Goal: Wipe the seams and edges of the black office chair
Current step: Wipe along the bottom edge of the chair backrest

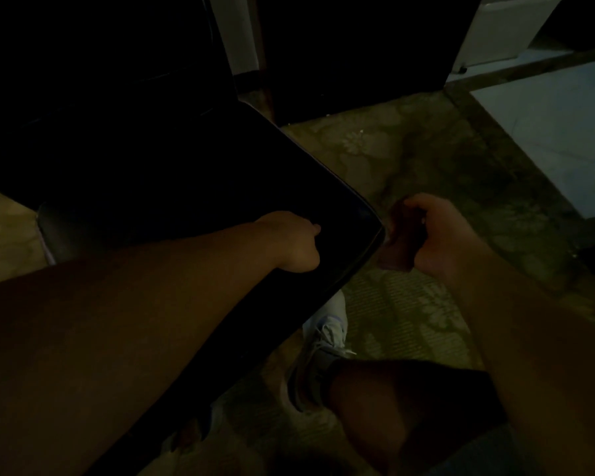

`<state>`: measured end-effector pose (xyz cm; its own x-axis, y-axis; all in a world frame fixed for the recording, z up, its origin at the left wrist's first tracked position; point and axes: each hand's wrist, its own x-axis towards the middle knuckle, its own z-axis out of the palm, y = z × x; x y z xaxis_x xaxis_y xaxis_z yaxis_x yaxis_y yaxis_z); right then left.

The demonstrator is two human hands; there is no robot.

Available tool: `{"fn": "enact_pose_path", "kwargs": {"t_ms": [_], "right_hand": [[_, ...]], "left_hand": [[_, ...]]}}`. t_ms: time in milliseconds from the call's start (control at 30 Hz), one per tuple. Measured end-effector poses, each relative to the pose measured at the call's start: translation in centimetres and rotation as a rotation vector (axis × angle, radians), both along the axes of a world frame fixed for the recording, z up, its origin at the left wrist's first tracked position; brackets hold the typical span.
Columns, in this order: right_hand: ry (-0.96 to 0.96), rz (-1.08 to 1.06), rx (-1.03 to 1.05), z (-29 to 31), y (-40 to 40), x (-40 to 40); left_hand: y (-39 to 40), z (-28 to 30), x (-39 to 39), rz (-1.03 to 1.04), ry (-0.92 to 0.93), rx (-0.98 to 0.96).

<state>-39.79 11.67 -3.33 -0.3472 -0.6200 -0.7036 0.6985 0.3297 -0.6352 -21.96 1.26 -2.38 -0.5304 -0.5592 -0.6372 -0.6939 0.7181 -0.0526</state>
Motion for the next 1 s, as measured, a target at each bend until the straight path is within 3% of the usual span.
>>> {"fn": "enact_pose_path", "kwargs": {"t_ms": [100, 267, 400, 533, 733, 1000], "right_hand": [[-0.014, 0.038, -0.002, -0.5, -0.2, -0.4], [0.301, 0.06, 0.108, -3.1, -0.4, -1.4], [0.461, 0.045, 0.174, -4.8, 0.2, -1.8], [0.433, 0.049, 0.196, -5.7, 0.1, -2.1], [0.397, 0.034, 0.272, -6.4, -0.5, -1.6], [0.447, 0.057, 0.269, -8.3, -1.1, -1.5]], "left_hand": [[0.1, 0.4, -0.7, -0.1, -0.027, -0.045], [0.3, 1.0, -2.7, -0.117, -0.044, -0.124], [-0.4, -1.3, -3.2, -0.073, -0.036, -0.051], [-0.9, -3.7, -2.6, -0.032, -0.033, -0.052], [0.2, -2.4, -2.6, -0.123, -0.18, -0.072], [1.6, -2.7, -2.5, 0.058, -0.037, -0.1]]}}
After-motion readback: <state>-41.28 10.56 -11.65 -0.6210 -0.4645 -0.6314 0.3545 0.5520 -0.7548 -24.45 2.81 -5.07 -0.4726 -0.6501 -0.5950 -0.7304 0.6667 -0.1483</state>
